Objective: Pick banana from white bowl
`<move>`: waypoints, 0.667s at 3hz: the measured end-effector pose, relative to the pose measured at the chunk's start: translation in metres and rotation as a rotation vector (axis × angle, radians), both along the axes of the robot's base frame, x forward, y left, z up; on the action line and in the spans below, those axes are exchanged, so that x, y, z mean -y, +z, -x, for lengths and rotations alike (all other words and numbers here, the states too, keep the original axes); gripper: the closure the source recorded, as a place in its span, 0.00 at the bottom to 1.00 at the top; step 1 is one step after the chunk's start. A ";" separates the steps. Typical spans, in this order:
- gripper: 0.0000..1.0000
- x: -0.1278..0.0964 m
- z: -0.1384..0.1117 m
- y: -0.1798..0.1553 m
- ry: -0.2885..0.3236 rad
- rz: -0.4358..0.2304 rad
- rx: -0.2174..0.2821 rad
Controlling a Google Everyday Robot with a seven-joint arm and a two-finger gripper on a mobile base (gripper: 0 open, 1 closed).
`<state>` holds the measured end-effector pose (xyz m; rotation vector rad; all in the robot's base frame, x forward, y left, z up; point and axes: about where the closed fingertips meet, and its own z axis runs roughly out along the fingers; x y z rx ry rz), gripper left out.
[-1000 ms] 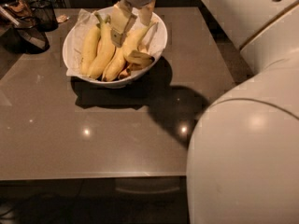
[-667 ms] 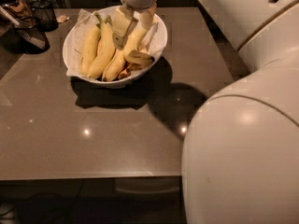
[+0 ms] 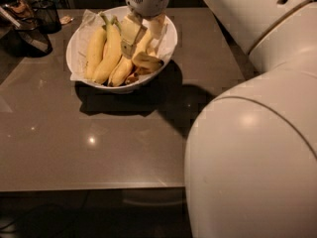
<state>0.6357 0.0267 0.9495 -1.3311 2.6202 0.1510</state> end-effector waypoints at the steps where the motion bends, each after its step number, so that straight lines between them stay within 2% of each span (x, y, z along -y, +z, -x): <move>1: 0.32 -0.004 0.000 -0.010 0.009 0.006 -0.025; 2: 0.38 -0.006 -0.001 -0.018 0.012 0.009 -0.046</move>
Offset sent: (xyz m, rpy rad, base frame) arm -0.0445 -0.0285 -0.0252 -0.1423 0.2491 0.0309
